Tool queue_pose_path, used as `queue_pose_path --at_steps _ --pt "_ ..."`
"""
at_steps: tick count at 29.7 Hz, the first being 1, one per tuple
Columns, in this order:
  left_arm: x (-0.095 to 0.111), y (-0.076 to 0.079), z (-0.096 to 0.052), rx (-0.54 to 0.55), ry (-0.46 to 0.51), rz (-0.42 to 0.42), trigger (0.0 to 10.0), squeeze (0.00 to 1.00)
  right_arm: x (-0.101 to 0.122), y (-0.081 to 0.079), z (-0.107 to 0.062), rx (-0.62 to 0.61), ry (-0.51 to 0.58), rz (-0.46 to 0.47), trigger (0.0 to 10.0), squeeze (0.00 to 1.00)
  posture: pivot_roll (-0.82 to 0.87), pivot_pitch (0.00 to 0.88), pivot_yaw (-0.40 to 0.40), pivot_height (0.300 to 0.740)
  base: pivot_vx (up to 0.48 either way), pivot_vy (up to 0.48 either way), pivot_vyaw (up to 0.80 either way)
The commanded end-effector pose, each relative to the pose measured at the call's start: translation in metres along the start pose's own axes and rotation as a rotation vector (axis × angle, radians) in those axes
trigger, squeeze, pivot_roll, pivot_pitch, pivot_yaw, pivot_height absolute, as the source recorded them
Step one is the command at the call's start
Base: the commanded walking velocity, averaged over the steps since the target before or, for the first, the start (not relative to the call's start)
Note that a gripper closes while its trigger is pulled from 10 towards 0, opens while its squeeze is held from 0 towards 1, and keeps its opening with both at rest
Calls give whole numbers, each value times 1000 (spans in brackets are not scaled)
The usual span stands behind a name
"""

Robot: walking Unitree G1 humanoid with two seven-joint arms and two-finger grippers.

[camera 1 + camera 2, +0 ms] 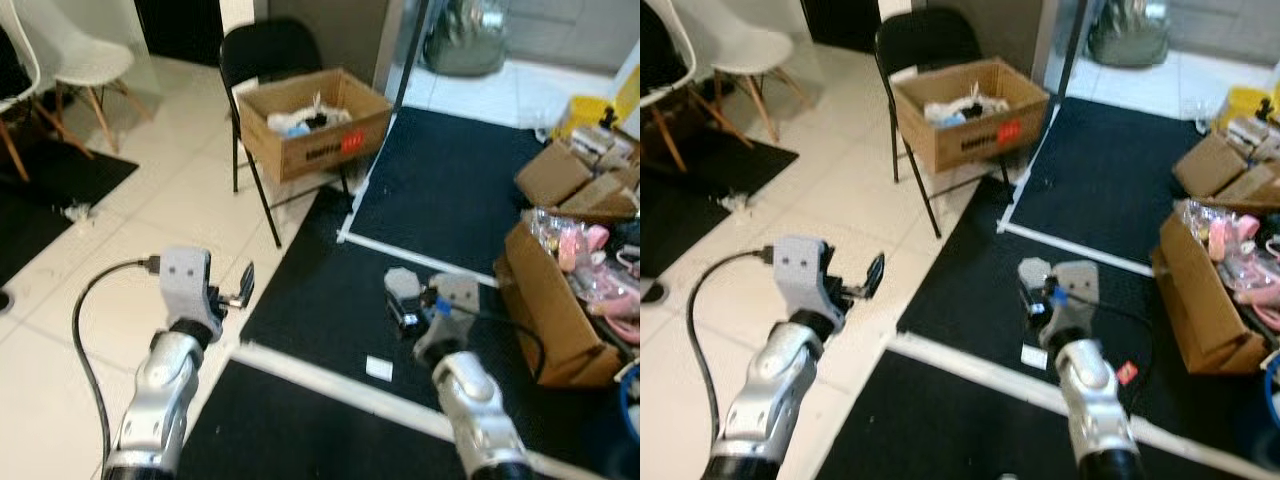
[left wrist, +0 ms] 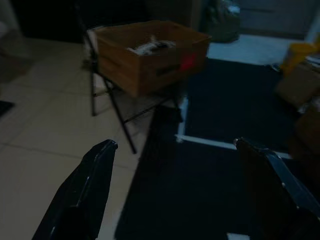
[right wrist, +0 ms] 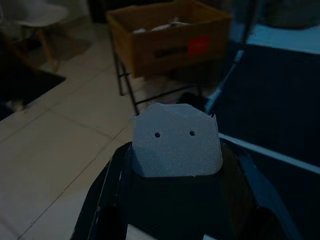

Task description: Picking trash to rubbish bin

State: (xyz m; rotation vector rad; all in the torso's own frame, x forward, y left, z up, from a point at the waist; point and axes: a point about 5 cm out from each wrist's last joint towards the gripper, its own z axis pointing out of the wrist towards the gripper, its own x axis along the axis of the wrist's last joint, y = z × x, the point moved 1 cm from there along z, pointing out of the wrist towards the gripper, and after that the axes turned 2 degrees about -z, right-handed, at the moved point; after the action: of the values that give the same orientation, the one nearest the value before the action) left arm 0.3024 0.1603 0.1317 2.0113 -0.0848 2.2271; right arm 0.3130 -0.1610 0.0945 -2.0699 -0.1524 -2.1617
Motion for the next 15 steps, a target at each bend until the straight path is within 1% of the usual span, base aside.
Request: queue_pose_path --at_steps 1,5,15 --pt "-3 -1 0 3 -22 7 10000 0 -6 2 -3 -6 -30 4 10000 0 58 136 27 740 296 0 -800" --pt "-4 -1 0 8 -26 9 10000 0 -7 1 -3 -7 -32 2 10000 0 55 141 27 740 295 0 -692" --pt "-1 0 0 1 -12 -4 10000 0 -7 2 -4 -6 -34 -6 10000 0 57 138 26 740 293 0 0"
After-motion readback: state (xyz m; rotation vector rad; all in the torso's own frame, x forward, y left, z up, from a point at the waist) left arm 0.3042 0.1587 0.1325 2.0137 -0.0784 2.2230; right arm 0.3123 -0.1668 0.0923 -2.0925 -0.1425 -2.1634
